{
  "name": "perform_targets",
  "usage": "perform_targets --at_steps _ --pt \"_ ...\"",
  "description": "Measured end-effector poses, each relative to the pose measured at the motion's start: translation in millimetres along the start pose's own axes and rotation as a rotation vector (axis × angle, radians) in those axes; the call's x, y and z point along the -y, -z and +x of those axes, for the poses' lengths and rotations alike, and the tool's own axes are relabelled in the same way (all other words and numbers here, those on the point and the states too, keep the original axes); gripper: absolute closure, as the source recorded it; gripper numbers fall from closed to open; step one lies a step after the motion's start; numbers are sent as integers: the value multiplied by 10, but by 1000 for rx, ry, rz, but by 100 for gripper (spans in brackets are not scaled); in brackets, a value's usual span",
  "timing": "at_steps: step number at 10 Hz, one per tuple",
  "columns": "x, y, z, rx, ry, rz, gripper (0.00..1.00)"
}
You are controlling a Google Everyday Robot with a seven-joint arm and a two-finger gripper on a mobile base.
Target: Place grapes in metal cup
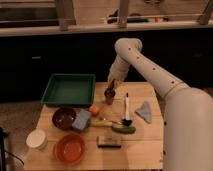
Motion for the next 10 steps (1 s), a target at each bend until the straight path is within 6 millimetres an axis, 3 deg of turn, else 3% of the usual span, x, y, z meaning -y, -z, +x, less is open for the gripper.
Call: perform_targets --at_steps 10 --pt "174 -153 22 -20 179 -69 96"
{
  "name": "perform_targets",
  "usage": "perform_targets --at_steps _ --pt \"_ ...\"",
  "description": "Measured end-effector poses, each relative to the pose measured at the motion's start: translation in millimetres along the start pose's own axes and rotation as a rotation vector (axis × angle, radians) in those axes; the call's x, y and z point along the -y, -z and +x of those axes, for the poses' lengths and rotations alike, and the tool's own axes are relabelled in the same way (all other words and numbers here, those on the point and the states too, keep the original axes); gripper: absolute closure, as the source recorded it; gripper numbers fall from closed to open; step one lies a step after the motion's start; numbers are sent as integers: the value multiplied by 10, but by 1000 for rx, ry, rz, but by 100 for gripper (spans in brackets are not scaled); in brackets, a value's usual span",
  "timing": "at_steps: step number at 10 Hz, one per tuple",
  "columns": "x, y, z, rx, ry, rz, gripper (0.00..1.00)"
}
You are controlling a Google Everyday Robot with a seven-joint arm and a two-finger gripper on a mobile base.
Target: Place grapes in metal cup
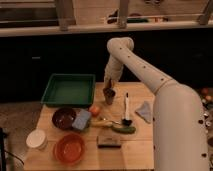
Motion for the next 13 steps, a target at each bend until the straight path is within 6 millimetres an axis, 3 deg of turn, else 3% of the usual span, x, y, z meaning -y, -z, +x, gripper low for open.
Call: perform_targets --at_steps 4,5,12,13 --pt "-41 -78 71 13 4 -18 96" --pt "-70 -91 103 17 -3 -22 92" --pt "-104 -119 183 22 -33 -25 24" --pt "-95 -119 184 21 -32 -26 20"
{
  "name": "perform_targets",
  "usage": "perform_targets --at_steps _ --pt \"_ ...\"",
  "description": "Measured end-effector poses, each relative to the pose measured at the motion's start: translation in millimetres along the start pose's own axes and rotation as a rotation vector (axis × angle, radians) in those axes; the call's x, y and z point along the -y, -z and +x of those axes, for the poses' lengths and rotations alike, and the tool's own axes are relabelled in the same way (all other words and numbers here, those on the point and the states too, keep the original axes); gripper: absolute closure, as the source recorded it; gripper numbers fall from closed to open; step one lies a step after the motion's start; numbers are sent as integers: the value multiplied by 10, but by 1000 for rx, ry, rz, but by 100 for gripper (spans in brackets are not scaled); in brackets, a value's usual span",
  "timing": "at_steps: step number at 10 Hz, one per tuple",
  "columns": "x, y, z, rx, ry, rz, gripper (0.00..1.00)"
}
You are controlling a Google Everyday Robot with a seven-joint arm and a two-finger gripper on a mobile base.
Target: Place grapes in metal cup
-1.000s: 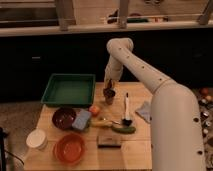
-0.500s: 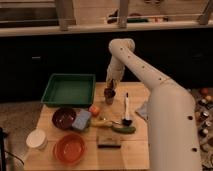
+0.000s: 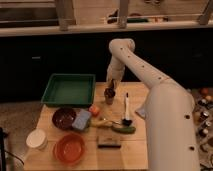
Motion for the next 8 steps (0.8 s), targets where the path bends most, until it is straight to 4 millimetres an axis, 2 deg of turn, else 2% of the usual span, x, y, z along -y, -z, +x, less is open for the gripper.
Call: perform_targets --at_steps 8 --pt "57 17 -20 -12 1 -22 20"
